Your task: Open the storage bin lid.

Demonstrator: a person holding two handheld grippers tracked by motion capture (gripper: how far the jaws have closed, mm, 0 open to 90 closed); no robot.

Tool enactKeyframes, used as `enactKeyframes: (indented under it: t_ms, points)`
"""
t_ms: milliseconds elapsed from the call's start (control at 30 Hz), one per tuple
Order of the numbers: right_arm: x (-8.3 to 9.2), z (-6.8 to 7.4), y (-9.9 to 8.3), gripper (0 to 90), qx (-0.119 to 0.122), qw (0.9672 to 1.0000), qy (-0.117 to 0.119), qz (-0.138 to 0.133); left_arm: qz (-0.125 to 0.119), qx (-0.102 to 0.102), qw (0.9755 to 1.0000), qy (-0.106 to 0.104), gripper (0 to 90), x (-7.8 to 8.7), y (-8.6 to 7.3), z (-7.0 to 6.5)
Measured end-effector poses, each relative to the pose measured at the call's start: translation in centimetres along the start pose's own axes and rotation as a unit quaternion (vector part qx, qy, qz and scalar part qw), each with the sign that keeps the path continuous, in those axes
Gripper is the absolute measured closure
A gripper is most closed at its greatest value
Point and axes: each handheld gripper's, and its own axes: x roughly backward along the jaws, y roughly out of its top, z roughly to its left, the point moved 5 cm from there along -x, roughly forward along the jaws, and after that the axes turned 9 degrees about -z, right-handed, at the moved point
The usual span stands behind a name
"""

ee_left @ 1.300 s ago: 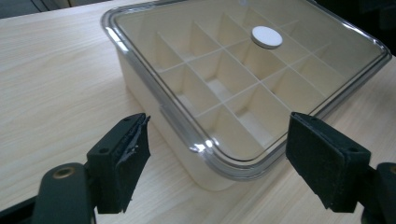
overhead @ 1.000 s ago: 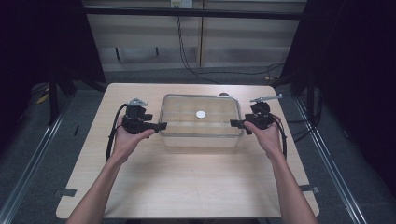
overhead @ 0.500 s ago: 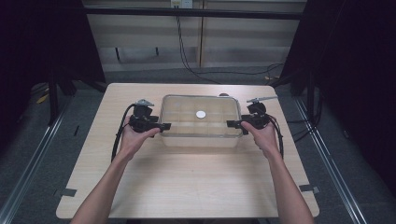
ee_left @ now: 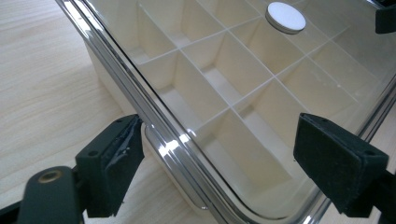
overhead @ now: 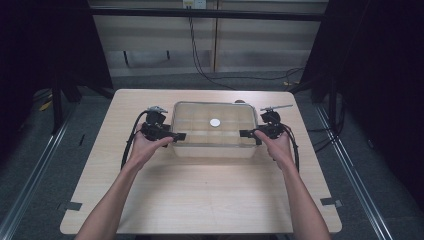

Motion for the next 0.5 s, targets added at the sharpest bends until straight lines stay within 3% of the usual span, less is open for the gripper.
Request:
enactKeyframes:
  t_ms: [167,267,400,500]
  points:
    - [-0.20,-0.12,-0.02,8.3,-0.012,0.9999,0.001,0.000,0.000,0.010,0.9999,-0.005,14.6,-0.35,0.03,0.01]
    - [-0.25,-0.15,-0.11,8.3,-0.018,0.9998,0.001,-0.003,0.000,0.009,0.9999,0.005,14.7,-0.33,0.07,-0.16]
    - [-0.09,0.27,0.10,9.7,0.005,0.9998,-0.019,-0.010,0.000,0.013,0.9998,0.013,17.9,-0.10,0.20,-0.16]
    - [-0.05,0.39,0.00,9.9,0.003,0.9995,-0.026,-0.018,-0.002,0.003,0.9998,0.020,20.2,0.17,0.25,-0.24]
